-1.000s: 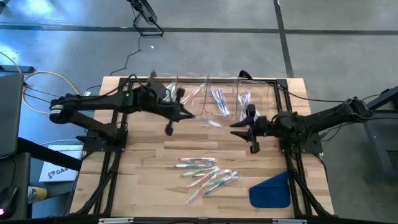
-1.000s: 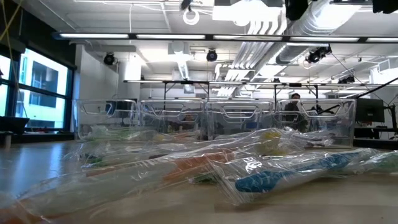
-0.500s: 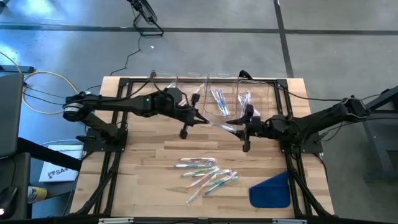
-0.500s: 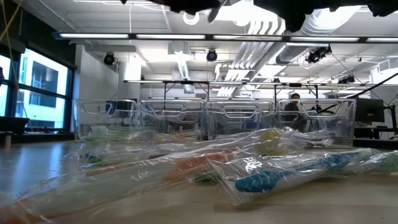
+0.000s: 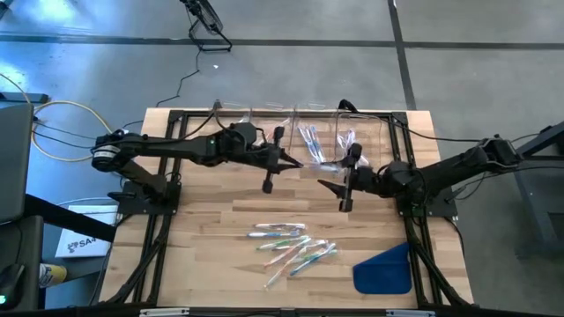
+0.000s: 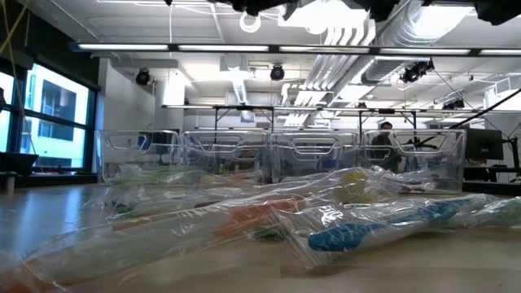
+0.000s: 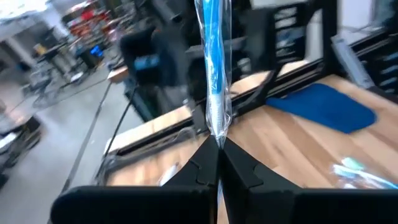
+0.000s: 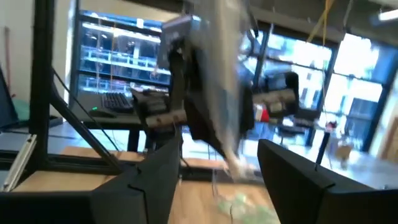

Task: Pick & Place Toothbrushes
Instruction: Put the blue toothbrush into the middle right transparent bin

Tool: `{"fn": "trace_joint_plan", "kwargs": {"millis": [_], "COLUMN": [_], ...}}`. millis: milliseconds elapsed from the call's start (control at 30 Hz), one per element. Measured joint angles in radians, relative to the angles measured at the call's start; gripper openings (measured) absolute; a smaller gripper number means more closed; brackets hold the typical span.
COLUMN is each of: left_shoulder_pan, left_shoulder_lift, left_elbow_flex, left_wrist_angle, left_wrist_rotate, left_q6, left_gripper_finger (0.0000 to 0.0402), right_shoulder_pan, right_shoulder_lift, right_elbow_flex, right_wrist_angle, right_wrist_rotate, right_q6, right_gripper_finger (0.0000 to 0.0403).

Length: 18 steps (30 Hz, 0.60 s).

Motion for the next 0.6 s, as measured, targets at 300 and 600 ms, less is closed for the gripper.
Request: {"fn": "trace_joint_plan", "kwargs": {"millis": [300, 600], "left_shoulder_pan": [0.0, 0.001], "left_shoulder_lift": [0.087, 0.141], "left_elbow_flex": [0.001, 0.0], "left_wrist_angle": [0.127, 0.147], "left_wrist_rotate": [-0.001, -0.048], "left_q6": [-0.038, -0.054], "left_gripper_finger": [0.0, 0.0], "right_shoulder_pan": [-0.046, -0.05], "right_shoulder_lift": [0.0, 0.0], "right_elbow_flex": [0.0, 0.0], "right_wrist_angle": [0.042, 0.061], "right_wrist_rotate": [-0.052, -0.105], "right_q6": [-0.051, -0.059], "right_gripper_finger": [0.0205, 0.0174]}}
